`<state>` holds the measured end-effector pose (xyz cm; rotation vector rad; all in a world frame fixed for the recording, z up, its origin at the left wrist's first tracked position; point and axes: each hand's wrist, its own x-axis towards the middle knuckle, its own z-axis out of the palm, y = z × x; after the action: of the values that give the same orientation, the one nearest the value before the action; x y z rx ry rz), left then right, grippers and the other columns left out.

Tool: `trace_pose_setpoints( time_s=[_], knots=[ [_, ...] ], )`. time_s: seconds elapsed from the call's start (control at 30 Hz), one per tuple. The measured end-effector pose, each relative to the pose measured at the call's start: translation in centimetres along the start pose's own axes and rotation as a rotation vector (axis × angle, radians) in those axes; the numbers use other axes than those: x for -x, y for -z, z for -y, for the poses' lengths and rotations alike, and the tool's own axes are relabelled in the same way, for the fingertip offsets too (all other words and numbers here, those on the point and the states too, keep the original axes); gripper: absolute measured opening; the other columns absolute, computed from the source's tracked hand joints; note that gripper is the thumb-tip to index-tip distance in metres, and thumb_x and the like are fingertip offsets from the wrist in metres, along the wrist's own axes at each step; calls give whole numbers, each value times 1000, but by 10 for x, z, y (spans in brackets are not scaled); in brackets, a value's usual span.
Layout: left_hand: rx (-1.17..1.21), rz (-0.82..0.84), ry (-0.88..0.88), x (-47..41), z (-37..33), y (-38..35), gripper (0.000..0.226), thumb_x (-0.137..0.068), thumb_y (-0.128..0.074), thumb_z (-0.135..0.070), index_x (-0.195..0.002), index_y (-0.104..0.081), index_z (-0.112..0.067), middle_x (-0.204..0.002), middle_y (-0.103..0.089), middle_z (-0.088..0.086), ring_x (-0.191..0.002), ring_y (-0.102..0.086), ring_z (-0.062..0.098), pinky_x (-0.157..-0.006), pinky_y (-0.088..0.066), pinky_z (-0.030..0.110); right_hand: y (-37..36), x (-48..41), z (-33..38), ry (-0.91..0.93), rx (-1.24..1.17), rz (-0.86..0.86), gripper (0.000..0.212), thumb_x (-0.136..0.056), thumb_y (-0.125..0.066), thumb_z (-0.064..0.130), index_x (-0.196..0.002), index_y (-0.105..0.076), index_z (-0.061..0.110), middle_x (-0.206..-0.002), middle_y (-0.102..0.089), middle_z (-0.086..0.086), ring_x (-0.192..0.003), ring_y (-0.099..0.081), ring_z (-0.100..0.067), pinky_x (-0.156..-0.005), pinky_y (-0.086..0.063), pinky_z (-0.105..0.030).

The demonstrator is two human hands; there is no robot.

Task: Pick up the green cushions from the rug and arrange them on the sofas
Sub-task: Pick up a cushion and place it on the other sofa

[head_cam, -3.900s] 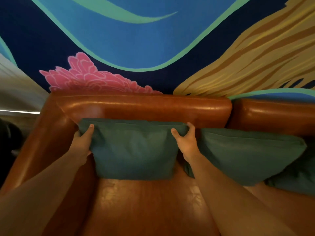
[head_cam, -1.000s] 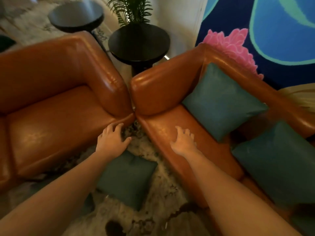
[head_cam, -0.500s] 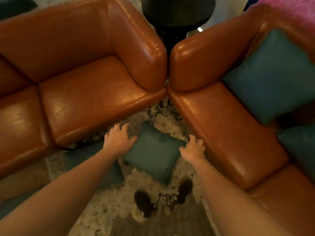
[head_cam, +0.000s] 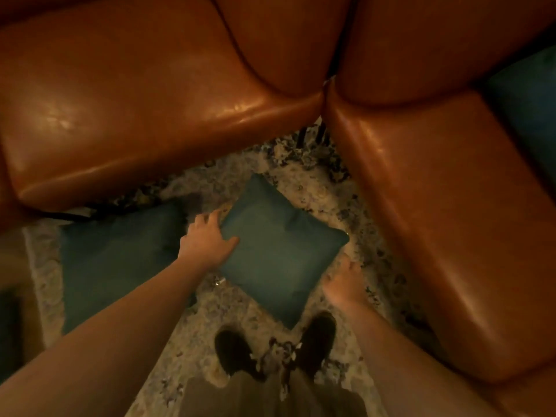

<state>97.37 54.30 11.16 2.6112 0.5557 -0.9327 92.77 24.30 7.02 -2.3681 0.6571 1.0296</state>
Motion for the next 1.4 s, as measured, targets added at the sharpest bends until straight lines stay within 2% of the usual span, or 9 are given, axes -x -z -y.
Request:
trace_pose_setpoints(
  time_s=[0.3,0.5,0.67,0.8,1.0,1.07,1.17,1.3,1.4],
  knots=[
    [-31,59,-36,-137,46,-142,96,-91,-61,-67,-165,-19,-21,-162,-32,17,-144,-40,42,-116,-39,56,-118,-159,-37,-97,-131,-60,86,-100,-70,45,-167,-28,9,-166,-38,-22,-152,-41,-43,-123,-38,-50],
    [131,2,30,-193,54,-166,113,-85,-70,-70,-168,-9,-21,-168,-30,17,-150,-33,43,-123,-31,50,-141,-207,-50,-282,-544,-62,107,-89,-84,53,-165,-27,5,-166,-42,-18,-150,-45,-41,-120,-42,-49],
    [833,85,268,-210,46,-185,139,-57,-82,-82,-167,-14,-30,-157,-47,6,-136,-53,33,-115,-44,48,-143,-206,-54,-332,-915,112,70,-90,-88,30,-149,-52,19,-136,-68,-2,-115,-67,-27,-104,-54,-57],
    [1059,235,310,-215,55,-201,111,-44,-81,-92,-139,-64,-38,-134,-71,-1,-117,-71,27,-102,-55,47,-144,-193,-58,-299,-1089,187,29,-93,-83,12,-119,-73,20,-103,-82,0,-94,-76,-23,-79,-63,-48],
    [1003,301,269,-133,33,-146,45,-90,-60,-71,-106,-70,-30,-87,-73,-17,-77,-63,3,-62,-42,18,-117,-149,-51,-295,-1239,176,56,-82,-94,37,-133,-74,26,-122,-81,-1,-108,-79,-25,-81,-65,-43],
    [1069,285,301,-114,40,-126,72,-79,-65,-82,-128,-66,-30,-110,-72,-14,-92,-65,3,-70,-47,17,-95,-123,-39,-275,-1280,126,61,-80,-95,45,-134,-71,32,-122,-81,2,-108,-78,-25,-83,-65,-46],
    [1093,147,332,-83,54,-89,131,-45,-71,-100,-154,-48,-32,-158,-48,-3,-137,-53,23,-113,-45,45,-55,-80,-16,-240,-1296,97,52,-80,-92,53,-123,-64,45,-123,-76,6,-111,-73,-25,-96,-60,-58],
    [1107,66,268,-16,54,-12,125,-59,-73,-91,-155,-44,-17,-140,-59,0,-110,-61,23,-95,-47,44,10,-7,25,-171,-1340,91,31,-90,-84,45,-109,-60,49,-116,-73,8,-109,-70,-23,-103,-56,-60],
    [1108,62,262,31,51,46,129,-54,-68,-96,-154,-46,-18,-147,-58,0,-114,-59,23,-98,-43,45,52,41,54,-90,-1301,87,63,-80,-90,48,-135,-59,44,-121,-74,7,-109,-71,-22,-87,-59,-49]
  ],
)
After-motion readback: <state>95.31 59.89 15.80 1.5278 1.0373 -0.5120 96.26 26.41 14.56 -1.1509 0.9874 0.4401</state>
